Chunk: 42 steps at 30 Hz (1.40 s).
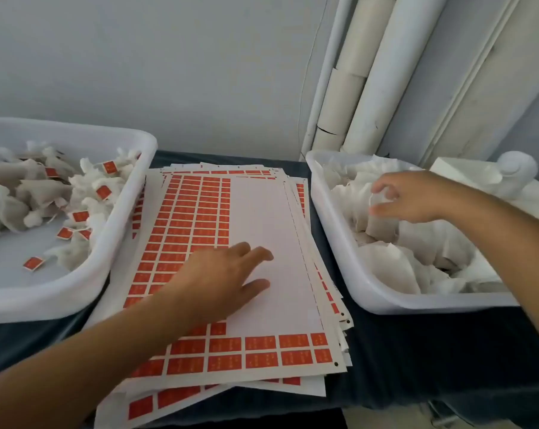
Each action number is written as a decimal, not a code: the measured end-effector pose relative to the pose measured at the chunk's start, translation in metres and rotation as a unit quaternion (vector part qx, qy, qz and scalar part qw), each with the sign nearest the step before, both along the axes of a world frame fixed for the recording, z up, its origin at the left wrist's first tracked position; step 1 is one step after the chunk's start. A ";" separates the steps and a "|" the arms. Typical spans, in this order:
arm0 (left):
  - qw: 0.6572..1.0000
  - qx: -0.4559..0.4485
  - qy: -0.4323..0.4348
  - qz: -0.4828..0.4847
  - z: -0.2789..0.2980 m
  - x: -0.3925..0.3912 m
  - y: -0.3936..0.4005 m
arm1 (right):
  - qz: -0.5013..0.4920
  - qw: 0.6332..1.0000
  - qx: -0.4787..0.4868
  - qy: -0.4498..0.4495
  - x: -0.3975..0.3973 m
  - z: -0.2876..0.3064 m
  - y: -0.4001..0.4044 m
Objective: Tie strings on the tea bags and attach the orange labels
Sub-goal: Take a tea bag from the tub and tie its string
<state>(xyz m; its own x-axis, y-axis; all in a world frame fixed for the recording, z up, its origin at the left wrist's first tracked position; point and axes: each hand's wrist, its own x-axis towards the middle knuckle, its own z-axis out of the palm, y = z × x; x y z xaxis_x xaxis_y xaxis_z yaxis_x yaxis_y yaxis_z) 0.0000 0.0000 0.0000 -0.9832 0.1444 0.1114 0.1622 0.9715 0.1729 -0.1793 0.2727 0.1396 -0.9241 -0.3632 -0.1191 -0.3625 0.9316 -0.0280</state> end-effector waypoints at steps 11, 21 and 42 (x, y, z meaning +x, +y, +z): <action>0.987 0.120 0.024 0.104 -0.033 -0.018 0.005 | -0.008 0.982 0.178 0.063 -0.009 -0.028 -0.028; 0.988 0.147 0.001 0.049 -0.031 -0.018 0.001 | -0.045 0.969 0.010 0.244 0.014 0.000 -0.017; 0.691 0.709 0.051 0.132 0.011 -0.012 -0.049 | 0.115 0.857 -0.502 -0.018 0.096 -0.096 -0.174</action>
<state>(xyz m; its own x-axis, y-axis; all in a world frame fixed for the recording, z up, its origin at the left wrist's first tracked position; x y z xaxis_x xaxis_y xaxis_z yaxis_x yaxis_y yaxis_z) -0.0123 -0.0491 0.0110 -0.9309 -0.3643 0.0280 0.0937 -0.1639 0.9820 -0.0834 0.0985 0.0435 -0.8167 -0.4720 0.3320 -0.5148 0.3363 -0.7886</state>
